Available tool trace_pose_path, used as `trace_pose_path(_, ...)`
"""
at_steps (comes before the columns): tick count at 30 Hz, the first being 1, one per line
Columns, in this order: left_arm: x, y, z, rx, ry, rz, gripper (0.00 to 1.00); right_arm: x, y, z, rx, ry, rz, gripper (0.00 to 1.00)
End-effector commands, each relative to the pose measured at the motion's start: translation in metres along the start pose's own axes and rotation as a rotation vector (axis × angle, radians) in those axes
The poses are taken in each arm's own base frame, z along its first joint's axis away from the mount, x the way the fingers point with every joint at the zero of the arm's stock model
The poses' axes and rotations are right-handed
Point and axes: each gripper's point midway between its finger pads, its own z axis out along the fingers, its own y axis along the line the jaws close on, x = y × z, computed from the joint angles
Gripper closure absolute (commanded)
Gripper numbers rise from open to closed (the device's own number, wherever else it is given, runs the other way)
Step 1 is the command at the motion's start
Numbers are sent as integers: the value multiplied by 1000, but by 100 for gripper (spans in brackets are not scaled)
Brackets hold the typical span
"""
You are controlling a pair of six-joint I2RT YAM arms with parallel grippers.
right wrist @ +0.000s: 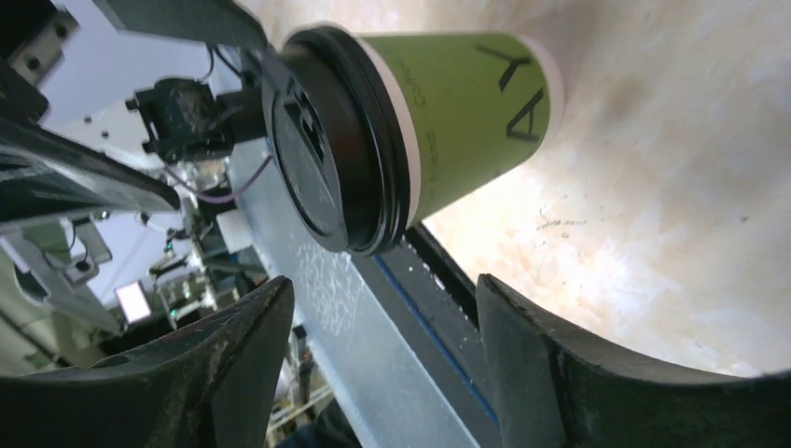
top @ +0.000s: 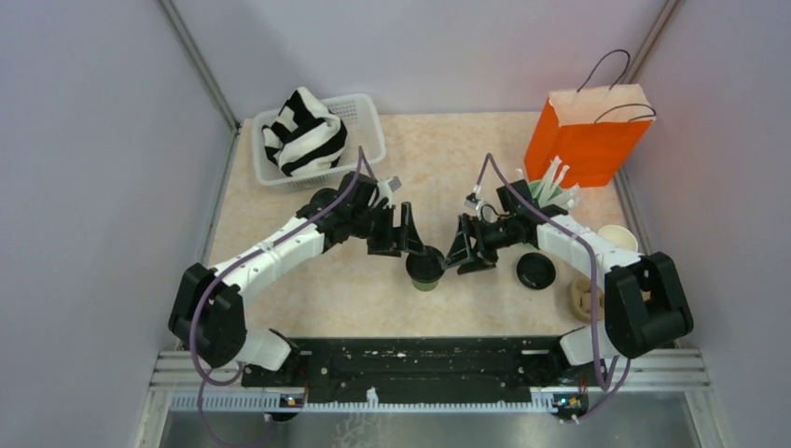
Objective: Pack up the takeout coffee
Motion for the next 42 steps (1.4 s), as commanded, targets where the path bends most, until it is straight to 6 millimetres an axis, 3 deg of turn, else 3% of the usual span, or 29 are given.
trace_pose_path(1,-7,-1,13,27,44,53,18,18,10,6,-93,34,-18,33)
trace_pose_path(5,-13,2,25,20,48,43,32,21,7,11,-112,36,-5,45)
trace_pose_path(11,-13,11,36,0,63,13,41,25,0,25,-104,55,4,49)
trace_pose_path(21,0,23,36,-27,71,-27,53,10,-6,34,-89,-10,48,56)
trace_pose_path(24,6,26,36,-28,76,-41,55,10,-22,38,-17,-25,75,58)
trace_pose_path(29,19,36,35,-47,80,-65,58,32,-75,42,200,-2,137,61)
trace_pose_path(31,23,39,33,-51,83,-69,59,32,-81,38,246,-3,122,62)
trace_pose_path(37,11,30,27,-60,69,-34,54,8,-43,25,170,-43,42,59)
trace_pose_path(42,-23,3,10,-59,-1,28,20,-7,-3,9,90,-73,-33,52)
